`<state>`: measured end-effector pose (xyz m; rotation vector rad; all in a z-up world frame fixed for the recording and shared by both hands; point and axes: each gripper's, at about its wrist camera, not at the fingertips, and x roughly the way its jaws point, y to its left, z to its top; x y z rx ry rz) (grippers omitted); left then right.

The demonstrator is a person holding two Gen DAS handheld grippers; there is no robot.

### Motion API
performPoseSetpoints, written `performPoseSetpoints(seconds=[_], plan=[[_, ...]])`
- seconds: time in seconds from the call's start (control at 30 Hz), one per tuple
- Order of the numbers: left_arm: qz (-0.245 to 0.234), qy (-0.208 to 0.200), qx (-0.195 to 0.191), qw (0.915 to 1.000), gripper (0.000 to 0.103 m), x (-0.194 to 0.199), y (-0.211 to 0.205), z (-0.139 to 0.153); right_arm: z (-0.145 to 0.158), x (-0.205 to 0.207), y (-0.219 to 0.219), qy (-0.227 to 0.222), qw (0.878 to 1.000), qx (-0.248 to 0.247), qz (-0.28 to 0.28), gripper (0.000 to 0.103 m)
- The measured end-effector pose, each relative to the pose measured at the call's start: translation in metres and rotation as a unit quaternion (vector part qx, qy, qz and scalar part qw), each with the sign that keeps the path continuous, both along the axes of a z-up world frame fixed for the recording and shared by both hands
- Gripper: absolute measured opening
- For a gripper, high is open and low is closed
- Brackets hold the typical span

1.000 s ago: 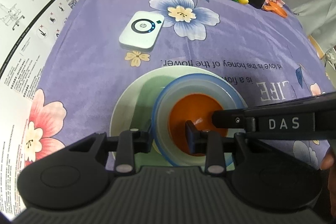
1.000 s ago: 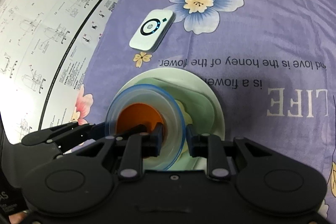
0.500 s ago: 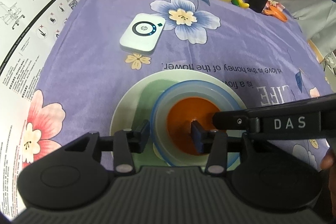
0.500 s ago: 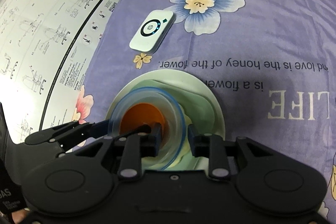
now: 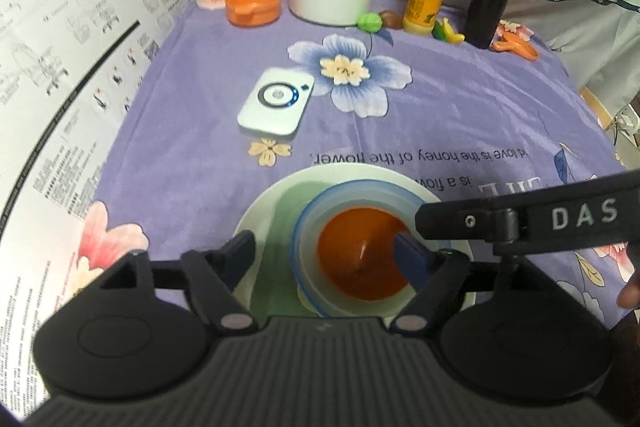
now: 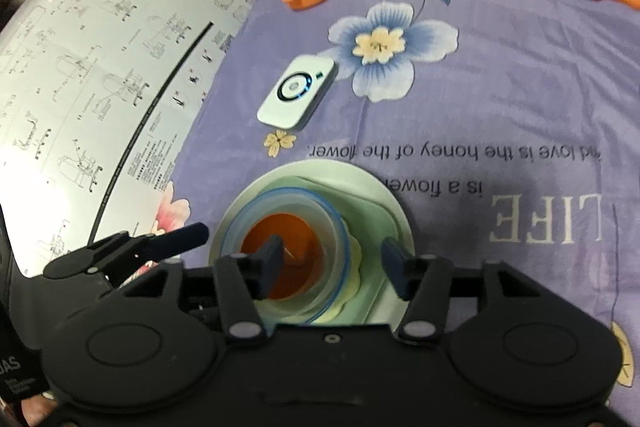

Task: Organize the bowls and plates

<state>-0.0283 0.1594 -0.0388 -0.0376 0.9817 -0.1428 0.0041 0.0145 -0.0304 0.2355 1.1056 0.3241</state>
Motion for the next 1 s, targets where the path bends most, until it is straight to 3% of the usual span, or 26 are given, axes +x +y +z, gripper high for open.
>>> performPoseSetpoints(seconds=[0.03, 0.1, 0.2, 0.47, 0.8, 1.0], plan=[[-0.002, -0.007, 0.001, 1.0, 0.087, -0.003, 0.0, 0.003, 0.003, -0.003, -0.001, -0.006, 1.0, 0.0, 0.001, 0.069], [-0.003, -0.023, 0.005, 0.9997, 0.103, -0.01, 0.0, 0.009, 0.009, -0.008, -0.004, -0.018, 1.0, 0.0, 0.003, 0.082], [-0.01, -0.041, 0.003, 0.9991, 0.103, -0.02, 0.003, 0.019, 0.019, -0.018, -0.009, -0.04, 0.999, -0.004, 0.002, 0.103], [-0.012, -0.079, 0.012, 0.9968, 0.103, -0.049, 0.01, 0.035, 0.037, -0.049, -0.031, -0.077, 0.997, 0.0, 0.005, 0.103], [-0.028, -0.115, 0.019, 0.9928, 0.103, -0.081, 0.008, 0.043, 0.05, -0.099, -0.045, -0.153, 0.986, -0.062, 0.035, 0.103], [-0.032, -0.105, 0.023, 0.9936, 0.103, -0.088, 0.005, 0.033, 0.044, -0.116, -0.038, -0.167, 0.979, -0.098, 0.06, 0.103]])
